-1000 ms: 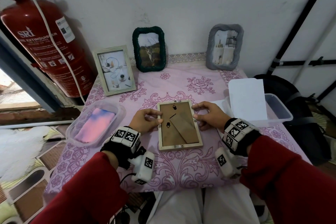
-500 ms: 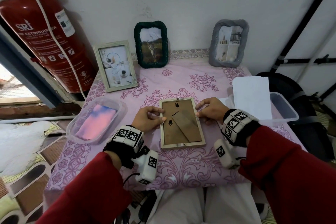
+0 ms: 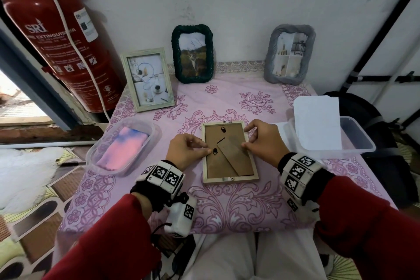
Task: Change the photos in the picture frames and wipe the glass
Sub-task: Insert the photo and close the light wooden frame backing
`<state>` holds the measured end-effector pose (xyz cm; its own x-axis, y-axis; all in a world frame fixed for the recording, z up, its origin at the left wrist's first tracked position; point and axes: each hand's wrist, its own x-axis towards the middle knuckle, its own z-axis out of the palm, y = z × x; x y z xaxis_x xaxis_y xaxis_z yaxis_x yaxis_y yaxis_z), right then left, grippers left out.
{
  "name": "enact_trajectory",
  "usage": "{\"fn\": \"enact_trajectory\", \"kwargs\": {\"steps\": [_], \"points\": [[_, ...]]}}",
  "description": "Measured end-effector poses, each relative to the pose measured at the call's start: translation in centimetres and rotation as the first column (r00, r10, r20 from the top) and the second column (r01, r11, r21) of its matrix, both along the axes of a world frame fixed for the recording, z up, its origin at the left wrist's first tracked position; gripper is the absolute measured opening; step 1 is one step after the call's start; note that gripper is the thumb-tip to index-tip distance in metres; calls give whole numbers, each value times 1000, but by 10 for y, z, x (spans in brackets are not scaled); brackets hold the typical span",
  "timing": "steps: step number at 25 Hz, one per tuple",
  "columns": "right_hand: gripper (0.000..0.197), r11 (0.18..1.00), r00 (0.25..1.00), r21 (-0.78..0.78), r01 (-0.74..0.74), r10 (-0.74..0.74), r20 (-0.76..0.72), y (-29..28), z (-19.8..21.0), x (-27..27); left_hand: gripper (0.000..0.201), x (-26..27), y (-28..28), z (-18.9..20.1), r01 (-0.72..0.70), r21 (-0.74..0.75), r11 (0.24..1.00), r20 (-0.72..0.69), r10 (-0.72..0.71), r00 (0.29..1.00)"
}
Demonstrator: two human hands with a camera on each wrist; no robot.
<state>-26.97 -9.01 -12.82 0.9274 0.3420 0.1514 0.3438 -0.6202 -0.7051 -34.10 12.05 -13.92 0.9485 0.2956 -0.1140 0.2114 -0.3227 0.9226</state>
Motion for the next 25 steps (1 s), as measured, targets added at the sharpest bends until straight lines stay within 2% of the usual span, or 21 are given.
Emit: {"fn": "enact_trajectory", "kwargs": {"steps": [4,10,18,25], "points": [[28,999,996,5,-38,38,75,2,-2,-3,17,-2,-6,3,-11,144,990,44,5,999],[26,992,984,-9,-130,130,121,-1,0,-4,15,-7,-9,7,35,216,976,61,-50,997],[26,930,934,-184,-318,340,107,-4,2,-5,16,-5,-9,7,111,348,931,17,-125,992],[27,956,956,-30,-291,289,-40,-4,7,-7,16,-3,-11,7,143,346,927,-25,-143,989]]}}
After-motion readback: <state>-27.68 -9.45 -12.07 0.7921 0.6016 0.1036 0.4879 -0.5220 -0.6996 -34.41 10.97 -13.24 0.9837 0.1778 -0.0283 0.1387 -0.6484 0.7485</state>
